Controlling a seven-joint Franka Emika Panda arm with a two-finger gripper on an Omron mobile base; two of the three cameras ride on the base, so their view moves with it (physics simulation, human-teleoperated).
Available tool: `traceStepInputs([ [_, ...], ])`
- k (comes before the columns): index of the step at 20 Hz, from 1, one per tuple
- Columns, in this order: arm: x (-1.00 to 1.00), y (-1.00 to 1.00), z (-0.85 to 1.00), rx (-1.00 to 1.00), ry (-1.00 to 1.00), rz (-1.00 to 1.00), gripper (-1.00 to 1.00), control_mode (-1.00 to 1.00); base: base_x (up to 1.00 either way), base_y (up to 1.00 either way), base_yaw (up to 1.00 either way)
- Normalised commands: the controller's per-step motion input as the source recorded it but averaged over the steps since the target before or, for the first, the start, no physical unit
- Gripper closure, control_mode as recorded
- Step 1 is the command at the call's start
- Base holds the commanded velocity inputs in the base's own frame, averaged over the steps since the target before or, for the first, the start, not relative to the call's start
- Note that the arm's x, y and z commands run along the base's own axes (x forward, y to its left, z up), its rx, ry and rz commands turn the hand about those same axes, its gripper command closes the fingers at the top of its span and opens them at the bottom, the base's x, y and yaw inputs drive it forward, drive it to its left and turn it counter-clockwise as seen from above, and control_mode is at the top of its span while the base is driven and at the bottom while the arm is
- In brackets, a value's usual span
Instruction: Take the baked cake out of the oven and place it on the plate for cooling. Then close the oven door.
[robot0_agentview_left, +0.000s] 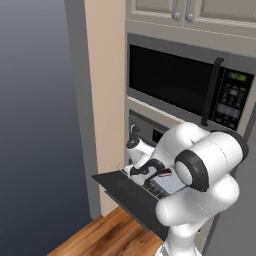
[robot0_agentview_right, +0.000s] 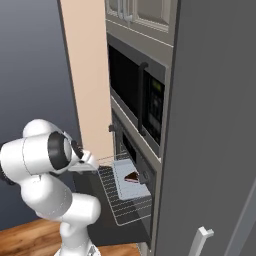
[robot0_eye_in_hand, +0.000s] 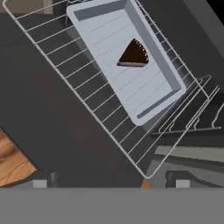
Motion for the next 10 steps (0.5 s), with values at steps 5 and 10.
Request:
traceStepInputs([
  [5,0.02,-0.37,0.08,0.0,0.0,0.1,-1.0,-1.0,0.0,0.0,0.0],
  [10,0.0,-0.53,0.0,-0.04,0.0,0.72,-1.0,-1.0,0.0,0.0,0.0],
])
